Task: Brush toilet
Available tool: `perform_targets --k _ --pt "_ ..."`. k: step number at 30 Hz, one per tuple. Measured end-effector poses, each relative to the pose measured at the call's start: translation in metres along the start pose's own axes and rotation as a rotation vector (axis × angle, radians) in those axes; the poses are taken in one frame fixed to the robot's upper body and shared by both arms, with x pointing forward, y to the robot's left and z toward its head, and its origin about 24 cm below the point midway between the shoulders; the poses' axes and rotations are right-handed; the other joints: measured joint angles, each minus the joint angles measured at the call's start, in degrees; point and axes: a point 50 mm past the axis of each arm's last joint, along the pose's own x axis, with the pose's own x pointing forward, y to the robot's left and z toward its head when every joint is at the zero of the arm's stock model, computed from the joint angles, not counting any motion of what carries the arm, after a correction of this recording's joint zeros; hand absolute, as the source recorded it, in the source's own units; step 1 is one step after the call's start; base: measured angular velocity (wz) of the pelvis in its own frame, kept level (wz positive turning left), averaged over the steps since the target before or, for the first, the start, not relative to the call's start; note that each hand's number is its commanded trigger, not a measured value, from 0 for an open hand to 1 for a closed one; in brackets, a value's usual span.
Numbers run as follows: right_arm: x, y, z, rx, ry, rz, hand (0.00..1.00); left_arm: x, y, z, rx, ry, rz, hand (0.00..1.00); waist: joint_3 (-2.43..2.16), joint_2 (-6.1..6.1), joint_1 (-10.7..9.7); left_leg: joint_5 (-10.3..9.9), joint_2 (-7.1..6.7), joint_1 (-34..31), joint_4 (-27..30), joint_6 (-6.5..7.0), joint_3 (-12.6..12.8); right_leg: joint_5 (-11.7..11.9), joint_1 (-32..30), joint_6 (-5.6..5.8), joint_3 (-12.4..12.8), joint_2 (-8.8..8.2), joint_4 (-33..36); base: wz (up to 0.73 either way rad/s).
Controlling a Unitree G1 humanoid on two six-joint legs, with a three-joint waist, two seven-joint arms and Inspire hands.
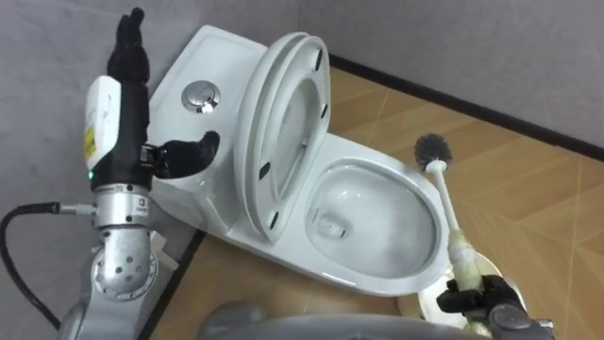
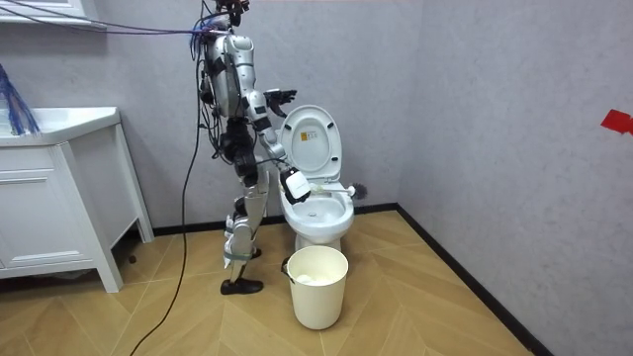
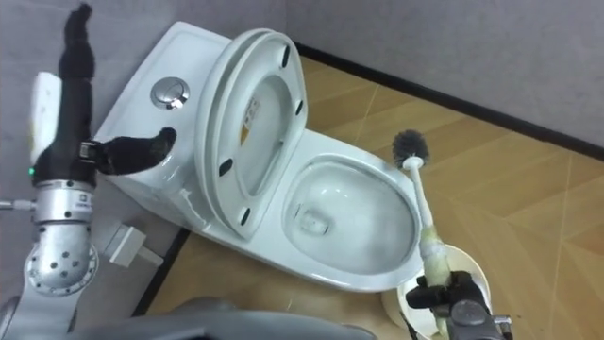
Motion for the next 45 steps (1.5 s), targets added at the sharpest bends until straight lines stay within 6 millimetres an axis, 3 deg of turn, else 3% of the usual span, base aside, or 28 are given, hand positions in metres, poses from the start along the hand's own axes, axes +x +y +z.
perform_targets --k 4,9,12,20,32,37,41,45 --pt "0.000 0.000 0.000 -0.029 0.003 0.025 1.00 -0.005 -0.006 -0.013 0.013 0.054 -0.042 0.00 -0.21 0.53 -0.20 0.01 -0.02 0.11 0.00 0.00 0.20 0.02 0.10 -0.04 0.20 -0.02 -0.04 0.00" --pt "0.001 -0.006 0.000 -0.097 0.000 0.056 1.00 -0.018 -0.018 -0.042 0.049 0.209 -0.168 0.00 0.05 1.11 -0.50 0.01 0.13 1.29 -0.55 0.02 1.03 0.02 0.57 -0.04 1.77 0.01 0.01 -0.10" --pt "0.001 -0.020 -0.007 -0.154 0.015 0.037 1.00 -0.022 -0.021 -0.048 0.054 0.247 -0.222 0.00 -0.17 1.71 -0.94 0.02 0.20 1.08 -0.93 0.03 1.43 0.03 -0.18 -0.06 2.50 0.01 0.35 -0.09" --pt "-0.002 -0.029 -0.020 -0.149 0.051 0.007 1.00 -0.036 -0.029 -0.068 0.076 0.338 -0.300 0.00 0.03 1.36 -0.96 0.02 0.34 1.75 -1.26 0.04 2.80 0.03 -0.22 -0.06 3.38 -0.07 0.32 -0.08" --pt "-0.002 -0.035 -0.021 -0.150 0.075 -0.027 1.00 -0.048 -0.024 -0.083 0.223 0.347 -0.377 0.00 -0.53 1.47 -0.86 0.08 0.61 3.16 -1.96 0.10 4.05 0.04 0.29 -0.06 3.71 -0.12 0.49 -0.06" --pt "-0.002 -0.036 -0.020 -0.171 0.068 -0.049 1.00 -0.049 -0.023 -0.086 0.312 0.346 -0.402 0.00 -0.56 1.50 -0.87 0.08 0.63 3.57 -1.95 0.11 4.07 0.04 0.64 -0.06 3.69 -0.12 0.49 0.00" --pt "-0.002 -0.038 -0.011 -0.297 0.020 -0.078 1.00 -0.049 -0.023 -0.087 0.332 0.355 -0.408 0.00 -0.76 1.96 -0.67 0.06 0.89 2.34 -1.78 0.10 4.16 0.15 -0.62 -0.22 3.66 0.02 0.97 0.00" --pt "0.000 -0.037 0.011 -0.465 -0.073 -0.096 1.00 -0.042 -0.023 -0.086 0.340 0.337 -0.399 0.00 -0.81 2.42 -0.50 0.09 1.15 0.09 -0.80 0.04 4.07 0.29 -2.55 -0.47 2.95 0.12 1.58 0.01"
